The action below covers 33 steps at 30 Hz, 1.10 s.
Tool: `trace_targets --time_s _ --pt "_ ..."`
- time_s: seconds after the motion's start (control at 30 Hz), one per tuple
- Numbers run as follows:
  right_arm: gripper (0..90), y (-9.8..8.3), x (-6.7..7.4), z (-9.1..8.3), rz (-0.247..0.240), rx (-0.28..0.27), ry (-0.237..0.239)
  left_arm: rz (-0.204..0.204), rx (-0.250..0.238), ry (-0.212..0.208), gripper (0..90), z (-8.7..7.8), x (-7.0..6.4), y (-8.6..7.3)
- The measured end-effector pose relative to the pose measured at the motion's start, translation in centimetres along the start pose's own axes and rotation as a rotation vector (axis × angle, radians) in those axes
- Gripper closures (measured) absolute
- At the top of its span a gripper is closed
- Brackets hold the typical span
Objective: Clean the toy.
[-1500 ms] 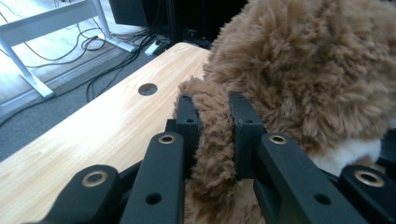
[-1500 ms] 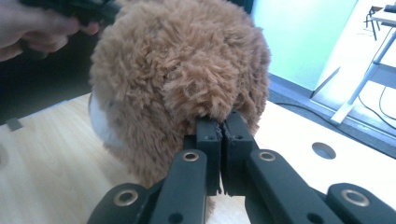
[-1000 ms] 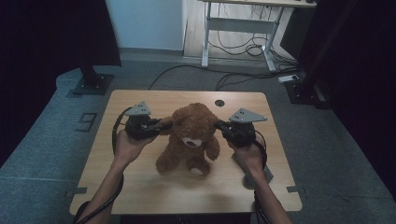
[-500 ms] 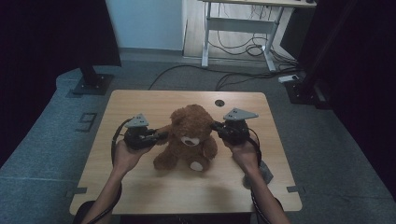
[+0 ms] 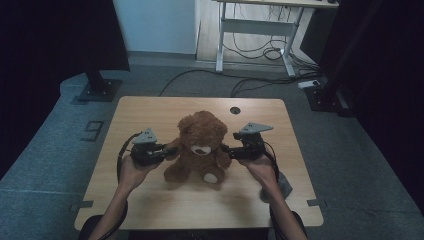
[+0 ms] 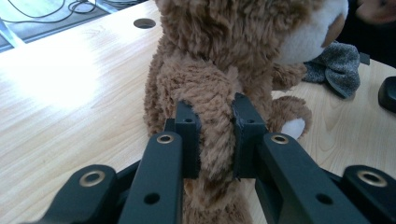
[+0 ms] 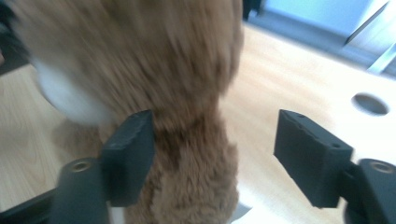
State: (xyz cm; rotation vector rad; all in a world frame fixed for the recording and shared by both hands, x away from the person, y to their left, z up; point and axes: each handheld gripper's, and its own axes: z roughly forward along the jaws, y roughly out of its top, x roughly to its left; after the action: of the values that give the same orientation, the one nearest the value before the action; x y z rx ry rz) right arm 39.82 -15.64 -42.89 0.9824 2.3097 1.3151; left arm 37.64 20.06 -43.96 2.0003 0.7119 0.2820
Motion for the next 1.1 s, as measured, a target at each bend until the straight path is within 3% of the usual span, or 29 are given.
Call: trace_targets --time_s 0.13,0.23,0.37,0.47,0.53,0.73,0.9,1.1 --pt "24.9 -1.9 -0.4 2.3 0.023 0.053 0.028 -0.008 0.001 -0.007 75.7 0.0 0.2 -0.3" --pt "29.9 -3.0 -0.3 3.7 0.034 0.092 0.047 -0.012 0.001 -0.009 75.4 0.1 0.3 -0.5" --pt "55.4 -3.7 0.0 4.1 0.046 0.120 0.048 -0.030 -0.011 -0.015 75.0 0.1 0.4 -0.8" --pt "67.2 -3.5 0.3 3.5 0.039 0.094 0.019 -0.054 -0.033 -0.021 74.7 -0.1 0.6 -0.9" --pt "70.3 -3.2 0.5 2.7 0.032 0.073 0.006 -0.067 -0.057 -0.027 74.8 -0.3 0.6 -0.9" --pt "72.3 -1.8 1.1 0.7 0.014 0.039 -0.006 -0.089 -0.121 -0.037 75.4 -1.7 0.1 0.1" --pt "72.4 -0.8 1.6 -1.0 0.006 0.024 -0.011 -0.088 -0.135 -0.043 75.5 -2.5 -0.7 1.1" --pt "72.4 -0.1 1.4 -2.0 0.004 0.032 -0.042 -0.112 -0.123 -0.071 75.2 -1.8 -1.1 1.2"
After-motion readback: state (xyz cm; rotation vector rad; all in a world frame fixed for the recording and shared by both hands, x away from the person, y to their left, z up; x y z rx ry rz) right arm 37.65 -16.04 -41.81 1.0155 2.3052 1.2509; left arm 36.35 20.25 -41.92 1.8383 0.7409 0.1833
